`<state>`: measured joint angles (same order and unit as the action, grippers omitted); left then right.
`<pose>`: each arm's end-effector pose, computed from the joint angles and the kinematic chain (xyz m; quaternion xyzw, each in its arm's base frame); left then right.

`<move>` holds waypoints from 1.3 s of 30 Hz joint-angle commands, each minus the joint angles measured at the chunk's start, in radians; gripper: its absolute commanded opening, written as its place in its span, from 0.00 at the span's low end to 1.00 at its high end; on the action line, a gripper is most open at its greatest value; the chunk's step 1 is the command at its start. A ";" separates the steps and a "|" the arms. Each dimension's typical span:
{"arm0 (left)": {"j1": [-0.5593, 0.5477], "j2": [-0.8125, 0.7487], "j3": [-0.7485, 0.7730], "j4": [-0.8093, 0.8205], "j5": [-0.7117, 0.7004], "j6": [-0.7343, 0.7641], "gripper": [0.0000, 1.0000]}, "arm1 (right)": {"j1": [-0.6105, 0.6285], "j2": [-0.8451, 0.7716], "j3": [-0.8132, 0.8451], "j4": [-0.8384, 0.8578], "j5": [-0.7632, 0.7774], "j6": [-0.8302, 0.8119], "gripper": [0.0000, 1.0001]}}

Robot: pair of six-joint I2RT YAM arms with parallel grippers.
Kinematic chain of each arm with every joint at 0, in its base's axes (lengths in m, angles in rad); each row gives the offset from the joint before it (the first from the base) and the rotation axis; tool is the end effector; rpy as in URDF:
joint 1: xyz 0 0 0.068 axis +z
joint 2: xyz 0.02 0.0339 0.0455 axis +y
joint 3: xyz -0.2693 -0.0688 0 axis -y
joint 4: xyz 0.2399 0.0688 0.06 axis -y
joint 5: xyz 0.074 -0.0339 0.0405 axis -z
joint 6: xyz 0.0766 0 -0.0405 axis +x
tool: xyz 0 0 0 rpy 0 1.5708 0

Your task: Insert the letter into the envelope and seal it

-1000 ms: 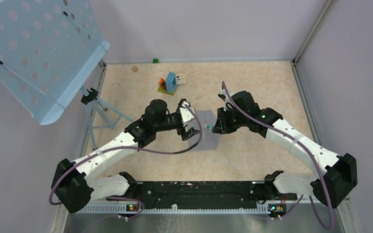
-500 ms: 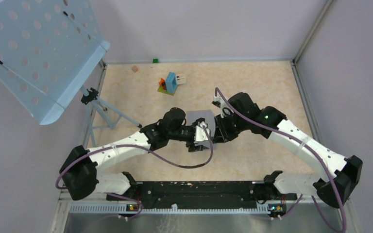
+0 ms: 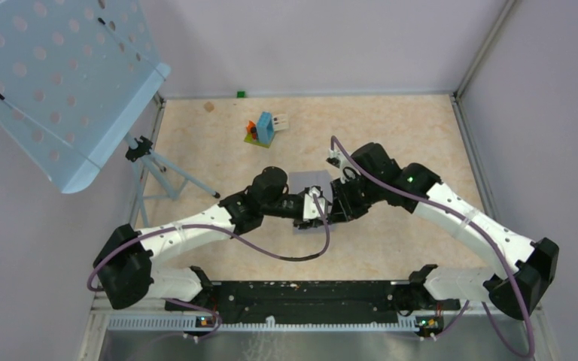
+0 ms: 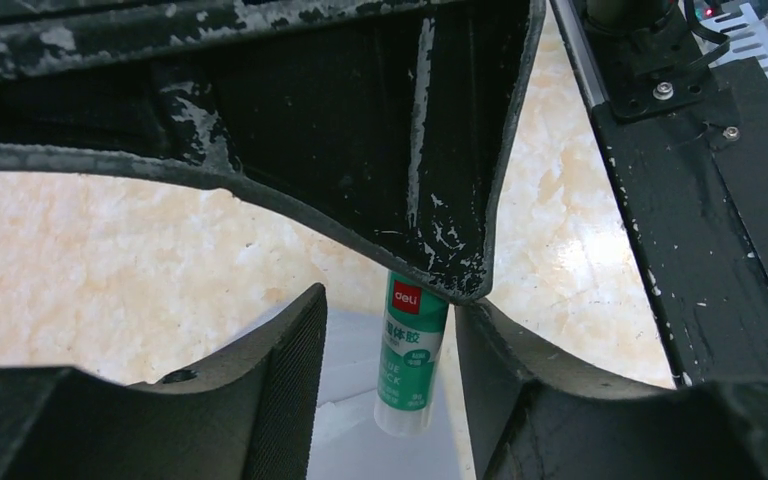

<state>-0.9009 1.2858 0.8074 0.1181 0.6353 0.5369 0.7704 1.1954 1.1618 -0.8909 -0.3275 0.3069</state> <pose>0.1580 -0.2727 0.2669 0.6482 0.4709 -0.3504 0.4851 0.1632 0.1927 0.2990 -0.2653 0.8987 0.2934 0.1896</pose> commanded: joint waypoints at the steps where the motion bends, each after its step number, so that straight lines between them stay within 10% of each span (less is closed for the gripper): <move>1: -0.007 0.011 -0.009 0.046 0.032 -0.007 0.54 | 0.007 -0.001 0.049 -0.012 -0.006 0.001 0.00; 13: -0.023 0.015 -0.037 0.078 -0.003 -0.001 0.49 | 0.007 0.000 0.036 0.001 -0.016 0.010 0.00; 19: -0.024 0.040 -0.008 0.065 -0.009 -0.017 0.09 | 0.007 -0.008 0.022 0.017 -0.015 0.017 0.00; 26: -0.023 0.066 -0.015 0.110 -0.126 -0.163 0.00 | 0.002 -0.064 0.040 0.041 0.122 0.075 0.60; 39: -0.021 0.055 -0.084 0.244 -0.190 -0.289 0.00 | -0.072 -0.131 -0.017 0.115 0.044 0.145 0.44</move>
<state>-0.9207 1.3510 0.7296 0.2779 0.4549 0.2867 0.7036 1.0603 1.1576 -0.8394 -0.2592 0.4149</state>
